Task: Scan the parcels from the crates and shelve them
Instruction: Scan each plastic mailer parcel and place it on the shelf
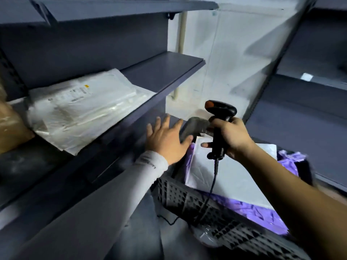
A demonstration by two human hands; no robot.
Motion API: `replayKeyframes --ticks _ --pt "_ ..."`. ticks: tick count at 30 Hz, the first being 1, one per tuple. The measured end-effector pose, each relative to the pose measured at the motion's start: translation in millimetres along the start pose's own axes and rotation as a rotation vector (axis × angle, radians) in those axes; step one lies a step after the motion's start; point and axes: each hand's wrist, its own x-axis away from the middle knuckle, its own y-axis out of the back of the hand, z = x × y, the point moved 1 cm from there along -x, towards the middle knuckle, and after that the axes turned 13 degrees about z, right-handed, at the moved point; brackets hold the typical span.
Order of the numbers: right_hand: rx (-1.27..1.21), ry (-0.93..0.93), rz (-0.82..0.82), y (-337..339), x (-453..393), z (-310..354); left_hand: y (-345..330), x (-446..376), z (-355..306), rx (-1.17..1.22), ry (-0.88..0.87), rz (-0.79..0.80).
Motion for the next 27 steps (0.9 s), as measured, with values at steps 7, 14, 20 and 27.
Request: replayKeyframes --ticks 7,14,20,27 --pt "0.183 -0.056 -0.264 73.9 51.0 -14.9 -38.8 11.7 -72.7 0.087 -0.164 0.147" --pt "0.361 -0.206 -0.464 130.2 82.5 -33.8 -76.9 -3.6 -101.6 0.047 -0.214 0.233" --pt "0.396 -0.273 -0.496 155.1 88.4 -53.9 -122.5 -52.6 -89.5 0.227 -0.067 0.483" --pt "0.239 -0.374 -0.543 176.7 83.6 -81.0 -153.9 -86.5 -84.3 0.611 0.101 0.461"
